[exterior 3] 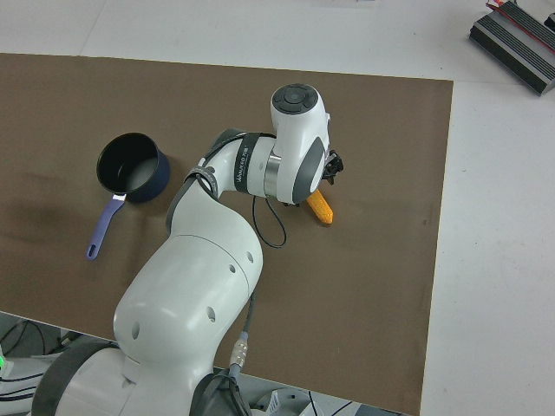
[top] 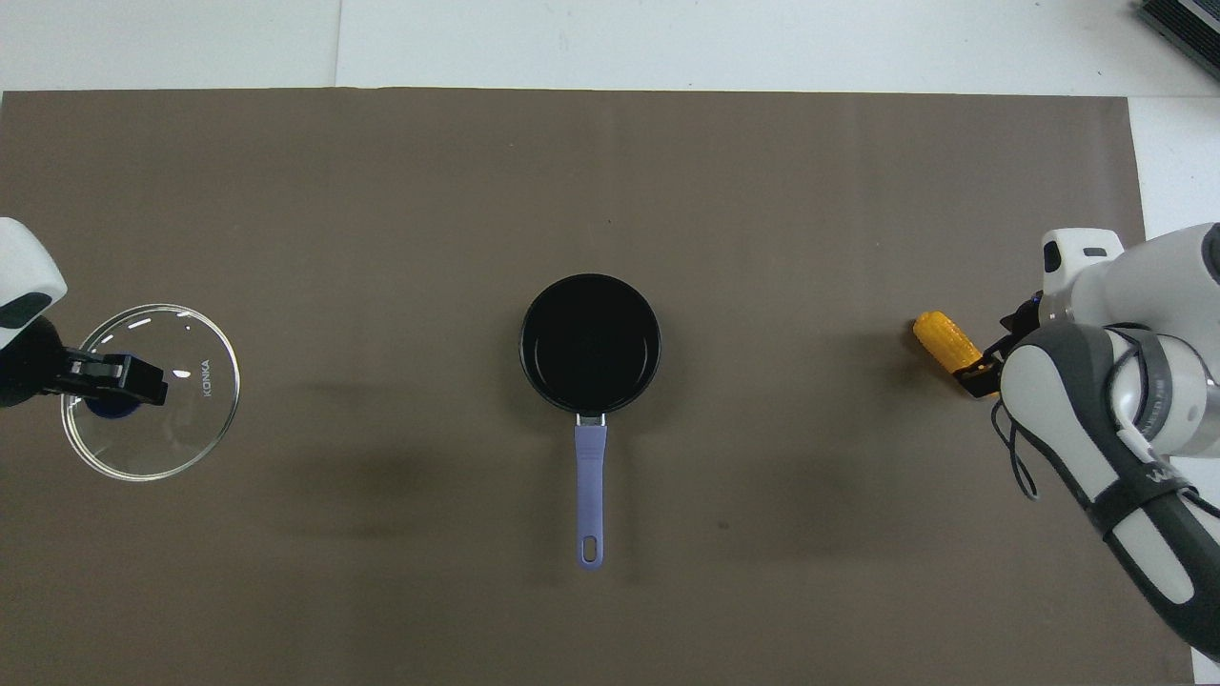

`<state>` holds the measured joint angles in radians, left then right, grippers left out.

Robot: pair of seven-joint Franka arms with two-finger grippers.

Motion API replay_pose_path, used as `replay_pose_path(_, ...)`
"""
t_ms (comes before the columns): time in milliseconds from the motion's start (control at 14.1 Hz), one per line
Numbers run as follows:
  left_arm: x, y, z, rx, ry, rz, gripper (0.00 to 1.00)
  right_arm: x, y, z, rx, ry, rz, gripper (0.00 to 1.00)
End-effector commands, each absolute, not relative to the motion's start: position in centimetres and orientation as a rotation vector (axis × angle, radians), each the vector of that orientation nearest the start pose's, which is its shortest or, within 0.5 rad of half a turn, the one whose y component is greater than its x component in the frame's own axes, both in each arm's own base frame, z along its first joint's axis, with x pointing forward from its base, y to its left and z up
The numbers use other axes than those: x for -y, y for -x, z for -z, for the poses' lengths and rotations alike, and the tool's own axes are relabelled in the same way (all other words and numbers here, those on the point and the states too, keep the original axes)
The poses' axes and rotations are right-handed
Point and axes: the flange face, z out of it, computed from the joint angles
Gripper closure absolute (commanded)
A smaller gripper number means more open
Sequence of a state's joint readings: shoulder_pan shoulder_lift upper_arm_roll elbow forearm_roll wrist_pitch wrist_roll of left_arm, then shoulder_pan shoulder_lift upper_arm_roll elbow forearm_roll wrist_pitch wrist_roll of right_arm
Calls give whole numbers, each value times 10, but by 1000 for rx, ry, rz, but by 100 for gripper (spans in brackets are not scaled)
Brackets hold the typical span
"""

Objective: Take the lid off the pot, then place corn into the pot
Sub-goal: 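Lower the lid onto the table while the right gripper grasps the corn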

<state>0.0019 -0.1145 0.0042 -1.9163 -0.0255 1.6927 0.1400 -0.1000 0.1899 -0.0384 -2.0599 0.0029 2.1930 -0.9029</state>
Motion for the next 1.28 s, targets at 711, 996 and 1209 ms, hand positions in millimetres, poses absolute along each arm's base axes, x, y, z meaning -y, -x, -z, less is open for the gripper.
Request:
replay_pose_path(711,-88,-472,-373,-273,3148,-24,100,72,-573,-295,1210,2881,-88,0)
replay_pose_path(996,-94,-469,-347,-252,3155,-52,100,72,-573,-292,1168,2896,-97,100)
replay_pose_path(1209,-94,-470,-333,-253,3162,-97,93,62,-575,-293,1079,2932,-100,100)
